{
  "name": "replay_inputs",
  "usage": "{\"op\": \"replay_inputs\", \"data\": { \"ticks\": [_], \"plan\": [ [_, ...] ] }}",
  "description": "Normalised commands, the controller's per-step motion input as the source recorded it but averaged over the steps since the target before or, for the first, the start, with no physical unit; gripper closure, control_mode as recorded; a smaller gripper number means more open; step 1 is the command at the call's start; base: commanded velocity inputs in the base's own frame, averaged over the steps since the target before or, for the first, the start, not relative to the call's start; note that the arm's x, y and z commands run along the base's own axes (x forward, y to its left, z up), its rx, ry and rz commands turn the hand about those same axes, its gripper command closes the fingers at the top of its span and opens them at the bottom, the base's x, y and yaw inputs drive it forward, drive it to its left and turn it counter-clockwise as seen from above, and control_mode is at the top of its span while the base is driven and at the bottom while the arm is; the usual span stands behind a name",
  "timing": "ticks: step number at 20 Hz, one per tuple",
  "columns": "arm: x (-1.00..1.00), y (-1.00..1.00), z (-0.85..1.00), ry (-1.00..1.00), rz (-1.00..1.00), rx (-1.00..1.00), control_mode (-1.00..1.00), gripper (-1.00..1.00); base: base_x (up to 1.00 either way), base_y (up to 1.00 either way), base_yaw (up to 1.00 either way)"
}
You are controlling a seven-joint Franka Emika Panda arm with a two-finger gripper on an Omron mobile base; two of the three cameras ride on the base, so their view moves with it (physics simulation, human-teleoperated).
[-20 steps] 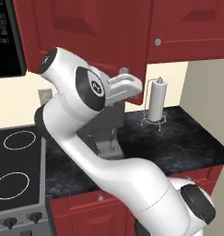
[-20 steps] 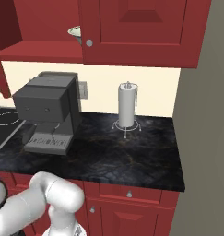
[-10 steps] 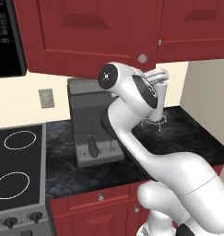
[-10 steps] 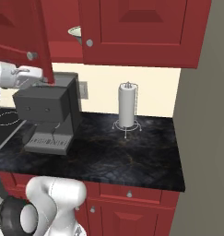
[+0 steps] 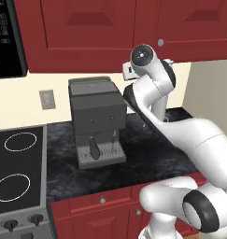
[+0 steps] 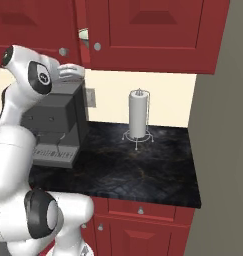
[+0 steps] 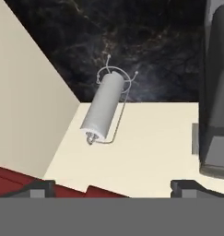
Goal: Pick the mug and place it in the sink. Pick the bowl and place it in the open cabinet and then close the cabinet.
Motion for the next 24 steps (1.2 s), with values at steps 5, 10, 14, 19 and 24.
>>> {"op": "replay_inputs", "data": {
  "ticks": [5,10,14,19,24],
  "plan": [
    [1.00,-0.55,0.09,-0.14,0.21,0.31,-1.00,-1.00,0.00,0.00,0.00],
    [1.00,-0.56,0.18,-0.07,0.17,0.12,-1.00,-1.00,0.00,0.00,0.00],
    [1.00,-0.44,0.35,-0.09,0.20,0.04,-1.00,-1.00,0.00,0.00,0.00],
    [0.84,-0.33,0.36,-0.03,0.18,0.00,-1.00,-1.00,0.00,0.00,0.00],
    [-0.78,-0.12,0.04,-0.01,0.02,0.00,-1.00,-1.00,0.00,0.00,0.00]
  ]
}}
